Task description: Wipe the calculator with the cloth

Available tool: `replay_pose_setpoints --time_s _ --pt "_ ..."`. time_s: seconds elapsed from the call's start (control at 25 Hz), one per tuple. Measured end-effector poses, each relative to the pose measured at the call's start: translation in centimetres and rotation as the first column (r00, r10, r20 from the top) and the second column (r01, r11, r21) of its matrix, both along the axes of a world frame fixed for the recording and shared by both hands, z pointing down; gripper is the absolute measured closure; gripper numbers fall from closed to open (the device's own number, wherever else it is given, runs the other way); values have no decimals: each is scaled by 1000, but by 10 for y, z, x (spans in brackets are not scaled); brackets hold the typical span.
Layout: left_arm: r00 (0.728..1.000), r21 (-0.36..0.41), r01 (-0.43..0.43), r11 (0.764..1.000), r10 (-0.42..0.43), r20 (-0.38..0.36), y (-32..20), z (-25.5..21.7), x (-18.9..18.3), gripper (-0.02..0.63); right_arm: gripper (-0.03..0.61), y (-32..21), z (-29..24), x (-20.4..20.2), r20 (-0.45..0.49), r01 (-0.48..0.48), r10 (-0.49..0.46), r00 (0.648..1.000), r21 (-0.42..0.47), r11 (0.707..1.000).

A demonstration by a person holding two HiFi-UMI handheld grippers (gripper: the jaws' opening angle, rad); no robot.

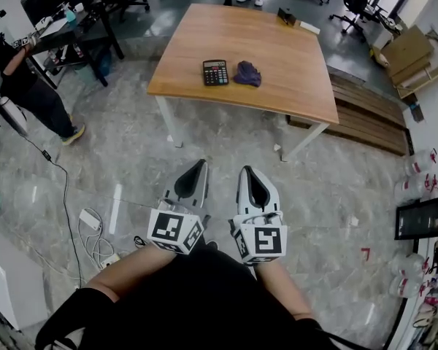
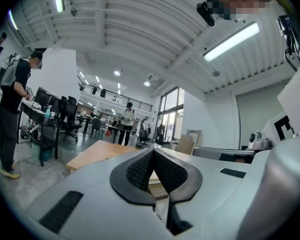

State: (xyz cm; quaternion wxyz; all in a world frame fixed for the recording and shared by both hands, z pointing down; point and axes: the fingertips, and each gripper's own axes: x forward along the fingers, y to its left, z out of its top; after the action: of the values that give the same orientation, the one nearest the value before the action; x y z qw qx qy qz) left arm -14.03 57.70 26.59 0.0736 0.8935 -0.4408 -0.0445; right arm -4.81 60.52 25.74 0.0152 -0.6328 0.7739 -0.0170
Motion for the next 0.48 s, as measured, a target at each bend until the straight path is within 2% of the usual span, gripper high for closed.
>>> replay_pose_setpoints --time_s 0.2,0.48 --pt "1000 -63 -4 998 4 -12 -48 27 15 607 563 -39 29 18 6 -22 22 1000 -69 997" --pt "1000 -95 -23 995 23 7 -142 49 37 607 563 -128 52 42 5 -58 59 998 -114 992"
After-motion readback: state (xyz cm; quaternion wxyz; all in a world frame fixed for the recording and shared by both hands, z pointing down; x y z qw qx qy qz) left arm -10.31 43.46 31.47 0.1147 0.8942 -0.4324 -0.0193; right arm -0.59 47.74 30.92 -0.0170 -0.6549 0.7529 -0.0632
